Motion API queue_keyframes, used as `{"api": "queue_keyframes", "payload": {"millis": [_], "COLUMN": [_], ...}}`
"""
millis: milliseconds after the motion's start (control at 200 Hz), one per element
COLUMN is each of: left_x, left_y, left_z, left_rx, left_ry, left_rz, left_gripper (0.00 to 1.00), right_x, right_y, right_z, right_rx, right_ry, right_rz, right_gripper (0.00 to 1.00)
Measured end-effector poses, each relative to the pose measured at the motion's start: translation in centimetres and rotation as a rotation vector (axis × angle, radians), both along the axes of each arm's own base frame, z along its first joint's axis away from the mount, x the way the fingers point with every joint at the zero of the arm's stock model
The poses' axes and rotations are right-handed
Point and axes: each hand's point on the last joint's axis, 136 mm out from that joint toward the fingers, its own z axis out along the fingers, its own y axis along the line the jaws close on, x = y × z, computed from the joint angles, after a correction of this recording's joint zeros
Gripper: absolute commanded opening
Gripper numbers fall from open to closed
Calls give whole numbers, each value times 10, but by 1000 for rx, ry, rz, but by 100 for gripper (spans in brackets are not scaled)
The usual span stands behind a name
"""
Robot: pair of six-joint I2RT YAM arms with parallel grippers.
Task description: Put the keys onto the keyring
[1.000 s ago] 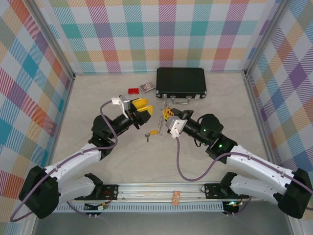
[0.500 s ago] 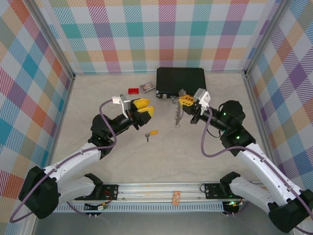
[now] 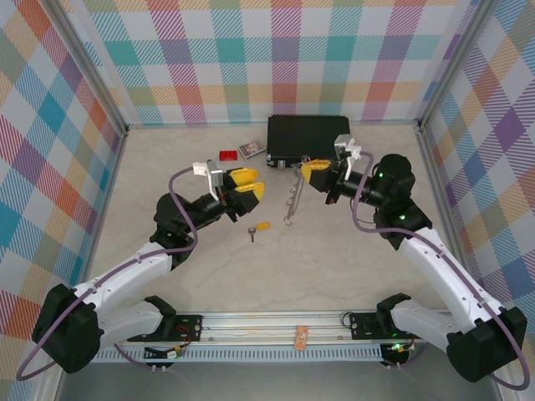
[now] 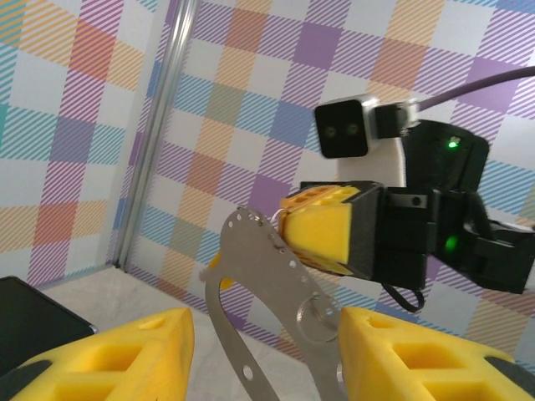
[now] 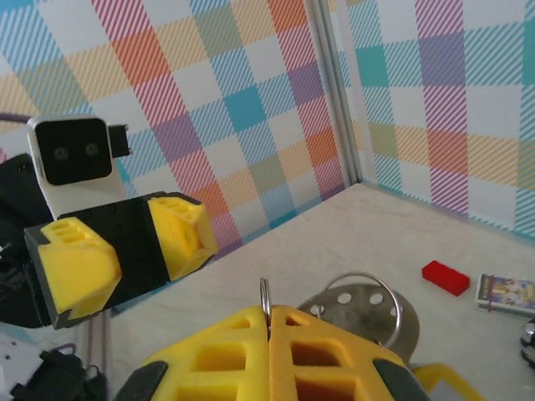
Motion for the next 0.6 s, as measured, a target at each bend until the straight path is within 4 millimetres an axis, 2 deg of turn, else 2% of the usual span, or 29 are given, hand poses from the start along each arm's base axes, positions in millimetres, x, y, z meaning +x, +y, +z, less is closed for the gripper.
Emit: {"api": "queue_keyframes", "payload": {"millis": [215, 445, 600], "left_x": [0, 16, 24], "left_y": [-2, -9, -20], "left_z": [14, 22, 17], "left_rx": [-27, -47, -42], "left_ry": [5, 63, 113], "left_rz": [-18, -48, -99], "left_gripper": [49, 48, 47], "right_x": [13, 4, -3], "right_y": [3, 7, 9], "right_z": [-4, 6, 6], "right_rx": [96, 134, 129], "right_ry": [169, 185, 190], "right_rz": [57, 125, 164], "right_gripper": [0, 0, 0]}}
